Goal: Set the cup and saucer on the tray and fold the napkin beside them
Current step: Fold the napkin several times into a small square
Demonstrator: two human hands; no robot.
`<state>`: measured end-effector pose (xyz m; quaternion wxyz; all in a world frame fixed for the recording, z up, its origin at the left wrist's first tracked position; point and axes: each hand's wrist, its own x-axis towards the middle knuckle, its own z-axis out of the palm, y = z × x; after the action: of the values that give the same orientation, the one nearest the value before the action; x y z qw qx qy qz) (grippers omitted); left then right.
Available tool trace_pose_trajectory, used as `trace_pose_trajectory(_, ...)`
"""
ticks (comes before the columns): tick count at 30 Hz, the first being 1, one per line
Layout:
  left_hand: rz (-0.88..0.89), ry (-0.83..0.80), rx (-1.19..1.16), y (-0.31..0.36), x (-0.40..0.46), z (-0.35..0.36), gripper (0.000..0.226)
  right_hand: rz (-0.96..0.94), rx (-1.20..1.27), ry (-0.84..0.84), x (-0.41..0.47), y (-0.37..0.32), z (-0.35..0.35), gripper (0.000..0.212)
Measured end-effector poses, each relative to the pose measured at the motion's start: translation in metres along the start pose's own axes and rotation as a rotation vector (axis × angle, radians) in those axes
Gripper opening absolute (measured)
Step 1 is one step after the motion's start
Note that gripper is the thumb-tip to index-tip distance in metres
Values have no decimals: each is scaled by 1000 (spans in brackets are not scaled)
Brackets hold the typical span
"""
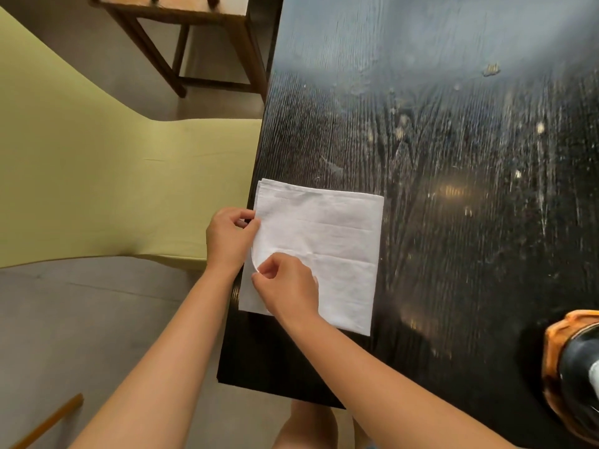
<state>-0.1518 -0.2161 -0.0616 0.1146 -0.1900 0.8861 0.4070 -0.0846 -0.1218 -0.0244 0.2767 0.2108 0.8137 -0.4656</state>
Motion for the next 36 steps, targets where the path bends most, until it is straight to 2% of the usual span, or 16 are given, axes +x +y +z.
trace_pose_trajectory(7, -59, 3, -37, 2, -1, -3, 12, -4, -26, -25, 3, 3, 7, 6)
trace_pose_trajectory(10, -65, 30, -2, 5, -1, -3, 14, -57, -38, -36, 4, 8, -1, 12)
trace_pose_trajectory(11, -59, 43, 14, 6, -1, -3, 14, -93, -20, 44, 4, 12, -10, 15)
trace_pose_trajectory(13, -43, 59, 31, 8, -4, -2, 14, -145, -2, 370, 7, 27, -37, 30)
trace_pose_trajectory(15, -32, 72, 37, 9, -5, -2, 14, -58, -1, 634, 12, 49, -71, 42)
trace_pose_trajectory(16, -30, 77, 41, 9, -6, -1, 14, 29, 32, 654, 14, 59, -85, 42)
trace_pose_trajectory(19, -40, 79, 53, 9, -5, -2, 14, 218, 141, 490, 20, 76, -97, 33)
trace_pose_trajectory(23, -51, 61, 50, 12, -6, -3, 14, 229, 228, 378, 26, 73, -92, 26)
trace_pose_trajectory(28, 22, 9, 40, 18, -20, 8, 11, 272, 382, 412, 19, 86, -112, 18)
trace_pose_trajectory(34, 243, -6, 135, 33, -48, 59, 4, 294, 267, 543, 5, 131, -154, 12)
trace_pose_trajectory(36, 326, 29, 218, 35, -52, 70, 16, 316, 195, 566, 7, 140, -160, 13)
